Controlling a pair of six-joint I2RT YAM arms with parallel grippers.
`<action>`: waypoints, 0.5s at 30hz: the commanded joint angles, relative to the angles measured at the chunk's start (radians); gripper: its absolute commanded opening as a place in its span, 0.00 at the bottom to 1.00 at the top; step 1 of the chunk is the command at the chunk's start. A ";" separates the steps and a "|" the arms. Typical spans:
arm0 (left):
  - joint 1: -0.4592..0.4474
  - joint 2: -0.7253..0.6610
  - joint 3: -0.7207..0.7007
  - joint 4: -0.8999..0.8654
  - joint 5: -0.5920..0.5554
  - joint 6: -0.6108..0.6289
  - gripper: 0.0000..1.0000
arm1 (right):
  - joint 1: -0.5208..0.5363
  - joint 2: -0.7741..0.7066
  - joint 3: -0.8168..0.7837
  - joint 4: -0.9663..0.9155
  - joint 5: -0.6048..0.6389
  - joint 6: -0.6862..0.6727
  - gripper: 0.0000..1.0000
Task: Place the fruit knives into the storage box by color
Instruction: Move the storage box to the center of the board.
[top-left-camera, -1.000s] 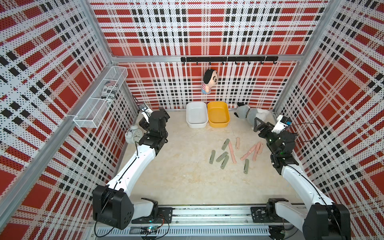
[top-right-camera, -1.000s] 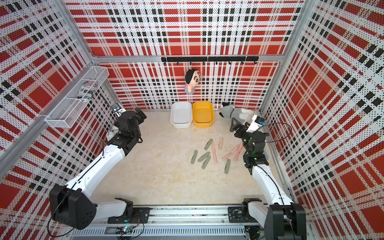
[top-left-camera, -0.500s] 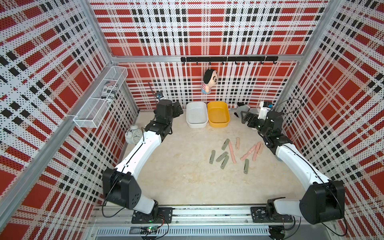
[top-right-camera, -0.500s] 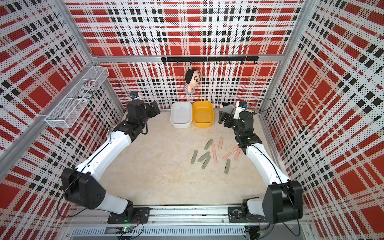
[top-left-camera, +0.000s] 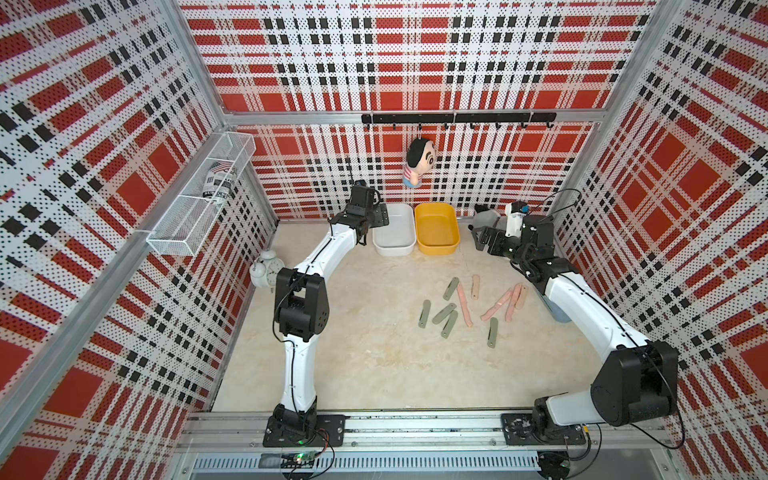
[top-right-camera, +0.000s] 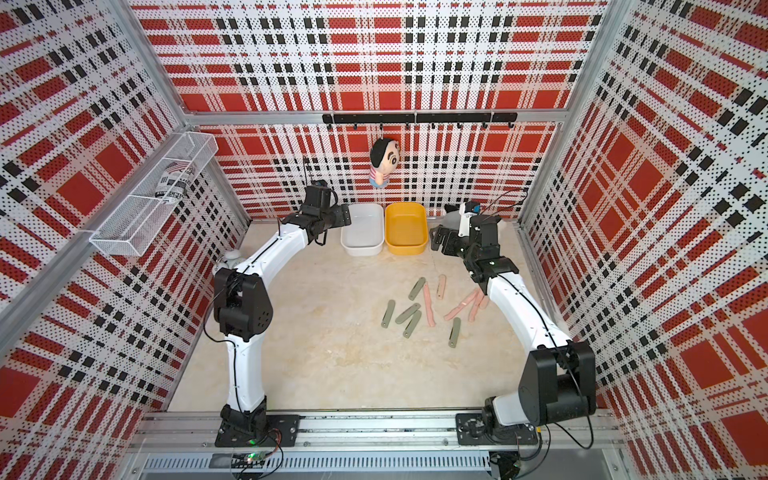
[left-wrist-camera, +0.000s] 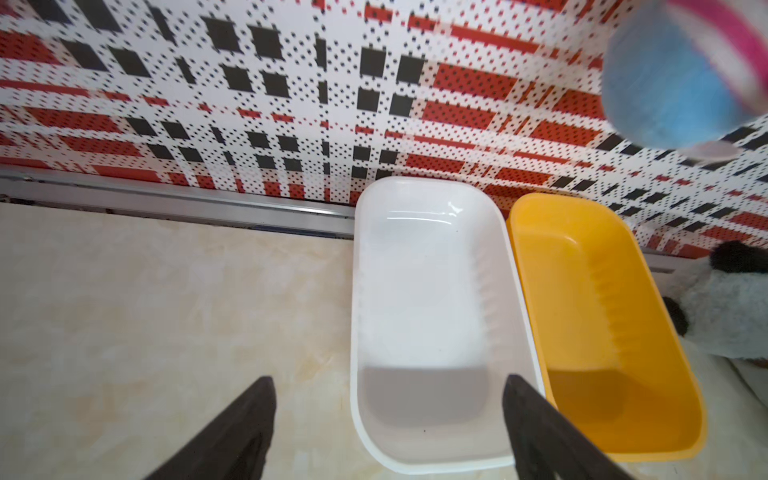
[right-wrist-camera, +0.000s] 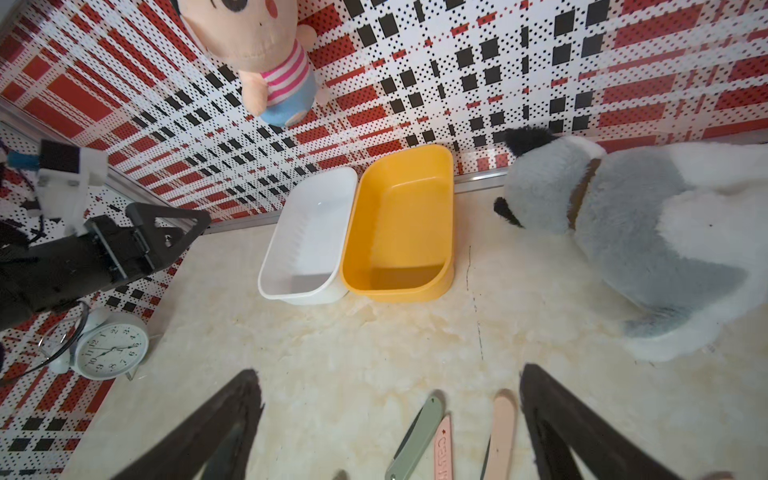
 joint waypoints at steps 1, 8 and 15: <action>0.016 0.080 0.078 -0.072 0.049 0.015 0.86 | 0.013 0.008 -0.001 -0.019 -0.008 -0.024 1.00; 0.025 0.231 0.219 -0.129 0.079 0.021 0.84 | 0.029 0.005 -0.014 -0.018 -0.007 -0.030 1.00; 0.023 0.306 0.264 -0.163 0.082 0.029 0.80 | 0.032 0.005 -0.031 -0.016 -0.002 -0.034 1.00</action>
